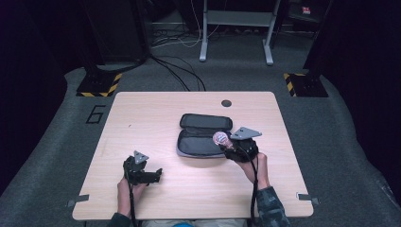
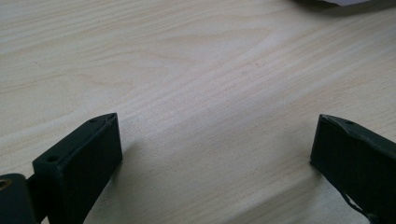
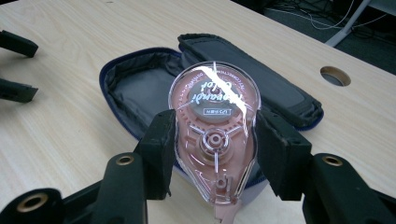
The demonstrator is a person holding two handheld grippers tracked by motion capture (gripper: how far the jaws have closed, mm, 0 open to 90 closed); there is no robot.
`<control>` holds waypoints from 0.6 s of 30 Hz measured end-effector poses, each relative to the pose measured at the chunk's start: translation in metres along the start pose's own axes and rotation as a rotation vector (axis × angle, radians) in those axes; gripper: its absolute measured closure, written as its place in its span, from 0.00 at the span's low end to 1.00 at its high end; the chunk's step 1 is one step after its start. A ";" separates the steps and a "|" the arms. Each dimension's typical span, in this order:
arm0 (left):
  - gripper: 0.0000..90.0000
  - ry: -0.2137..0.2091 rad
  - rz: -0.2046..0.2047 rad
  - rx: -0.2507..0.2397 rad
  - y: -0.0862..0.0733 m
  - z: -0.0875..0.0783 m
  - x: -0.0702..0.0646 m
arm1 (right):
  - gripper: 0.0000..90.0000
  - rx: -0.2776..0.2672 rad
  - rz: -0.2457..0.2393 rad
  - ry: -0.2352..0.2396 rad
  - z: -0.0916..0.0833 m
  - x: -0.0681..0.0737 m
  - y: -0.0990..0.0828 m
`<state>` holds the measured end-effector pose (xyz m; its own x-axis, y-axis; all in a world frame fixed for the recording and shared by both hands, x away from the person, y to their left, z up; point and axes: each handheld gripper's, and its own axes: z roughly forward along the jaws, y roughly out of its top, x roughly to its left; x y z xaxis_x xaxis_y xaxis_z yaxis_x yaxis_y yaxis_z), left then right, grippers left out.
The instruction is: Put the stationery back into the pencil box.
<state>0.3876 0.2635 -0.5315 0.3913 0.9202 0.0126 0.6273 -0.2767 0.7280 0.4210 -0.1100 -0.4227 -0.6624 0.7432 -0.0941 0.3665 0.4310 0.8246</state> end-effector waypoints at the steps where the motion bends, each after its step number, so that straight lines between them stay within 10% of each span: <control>1: 0.02 0.000 -0.001 0.000 0.000 0.000 0.000 | 0.55 0.004 0.000 0.002 0.001 -0.001 0.002; 18: 0.02 -0.002 -0.010 -0.001 0.000 0.000 -0.001 | 0.55 0.027 0.013 0.036 0.034 -0.011 0.022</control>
<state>0.3873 0.2629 -0.5317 0.3864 0.9223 0.0045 0.6306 -0.2677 0.7285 0.4590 -0.0915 -0.4227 -0.6806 0.7299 -0.0631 0.3925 0.4360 0.8099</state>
